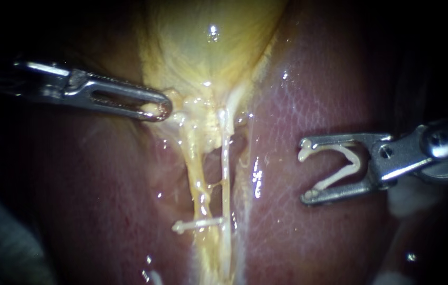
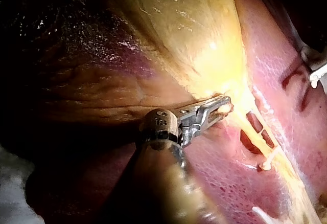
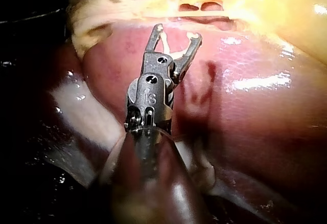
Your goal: Clipping second clip left tube
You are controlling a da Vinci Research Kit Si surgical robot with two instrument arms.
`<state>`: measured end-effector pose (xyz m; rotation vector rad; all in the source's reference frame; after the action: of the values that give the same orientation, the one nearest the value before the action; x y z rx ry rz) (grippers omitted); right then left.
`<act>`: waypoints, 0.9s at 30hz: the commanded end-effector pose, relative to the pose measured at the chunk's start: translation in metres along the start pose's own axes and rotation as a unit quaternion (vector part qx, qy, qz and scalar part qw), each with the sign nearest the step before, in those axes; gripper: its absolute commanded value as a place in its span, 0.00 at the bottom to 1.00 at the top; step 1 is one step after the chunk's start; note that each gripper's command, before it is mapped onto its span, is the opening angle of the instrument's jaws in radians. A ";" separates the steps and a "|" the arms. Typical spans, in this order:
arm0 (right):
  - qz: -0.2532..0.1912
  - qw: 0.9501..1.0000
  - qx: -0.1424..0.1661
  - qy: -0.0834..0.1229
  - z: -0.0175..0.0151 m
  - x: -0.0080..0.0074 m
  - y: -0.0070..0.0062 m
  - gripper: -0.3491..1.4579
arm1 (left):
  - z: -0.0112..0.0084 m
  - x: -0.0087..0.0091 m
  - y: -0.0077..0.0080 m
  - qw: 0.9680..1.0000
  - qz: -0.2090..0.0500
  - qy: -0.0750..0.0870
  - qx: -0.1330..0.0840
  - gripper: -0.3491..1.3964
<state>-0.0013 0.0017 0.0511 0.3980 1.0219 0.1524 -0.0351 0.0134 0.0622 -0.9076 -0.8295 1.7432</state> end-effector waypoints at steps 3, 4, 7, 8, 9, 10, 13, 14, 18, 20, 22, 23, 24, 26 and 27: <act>0.000 1.000 0.000 0.000 0.0000 0.0000 0.0000 0.47 | -0.0016 0.0006 0.0003 1.000 -0.002 0.004 0.003 0.00; 0.000 1.000 0.000 0.000 0.0000 0.0000 0.0000 0.47 | -0.0022 0.0008 0.0005 1.000 -0.003 0.006 0.004 0.00; 0.000 1.000 0.000 0.000 0.0000 0.0000 0.0000 0.47 | -0.0043 0.0015 0.0010 1.000 -0.006 0.011 0.009 0.00; 0.000 1.000 0.000 0.000 0.0000 0.0000 0.0000 0.47 | -0.0050 0.0016 0.0012 1.000 -0.007 0.014 0.010 0.00; 0.000 1.000 0.000 0.000 0.0000 0.0000 0.0000 0.47 | -0.0057 0.0017 0.0014 1.000 -0.008 0.016 0.010 0.00; 0.000 1.000 0.000 0.000 0.0000 0.0000 0.0000 0.47 | -0.0061 0.0018 0.0015 1.000 -0.009 0.017 0.010 0.00; 0.000 1.000 0.000 0.000 -0.0001 0.0001 0.0001 0.47 | -0.0071 0.0017 0.0017 1.000 -0.010 0.020 0.011 0.00; 0.000 1.000 -0.001 0.000 -0.0001 0.0001 0.0001 0.47 | -0.0072 0.0018 0.0018 1.000 -0.010 0.020 0.012 0.00; 0.001 1.000 0.004 0.001 0.0002 0.0003 0.0000 0.47 | -0.0071 0.0018 0.0019 1.000 -0.011 0.020 0.012 0.00; 0.001 1.000 0.012 0.002 0.0007 0.0006 -0.0001 0.47 | -0.0070 0.0019 0.0019 1.000 -0.011 0.021 0.012 0.00; 0.001 1.000 0.021 0.004 0.0016 0.0009 -0.0003 0.47 | -0.0070 0.0018 0.0020 1.000 -0.011 0.021 0.012 0.00; 0.000 1.000 0.025 0.003 0.0020 0.0010 -0.0004 0.47 | -0.0070 0.0018 0.0020 1.000 -0.011 0.021 0.012 0.00; 0.006 1.000 0.029 0.007 0.0025 0.0011 -0.0006 0.47 | -0.0070 0.0018 0.0020 1.000 -0.011 0.021 0.012 0.00; 0.016 0.999 0.039 0.016 0.0038 0.0013 -0.0009 0.47 | -0.0070 0.0019 0.0020 1.000 -0.011 0.021 0.013 0.00; 0.021 0.999 0.042 0.021 0.0044 0.0014 -0.0011 0.47 | -0.0069 0.0019 0.0020 1.000 -0.011 0.021 0.013 0.00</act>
<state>0.0038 -0.0004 0.0517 0.5105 1.0739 0.1647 -0.0305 0.0155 0.0567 -0.9122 -0.7863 1.7063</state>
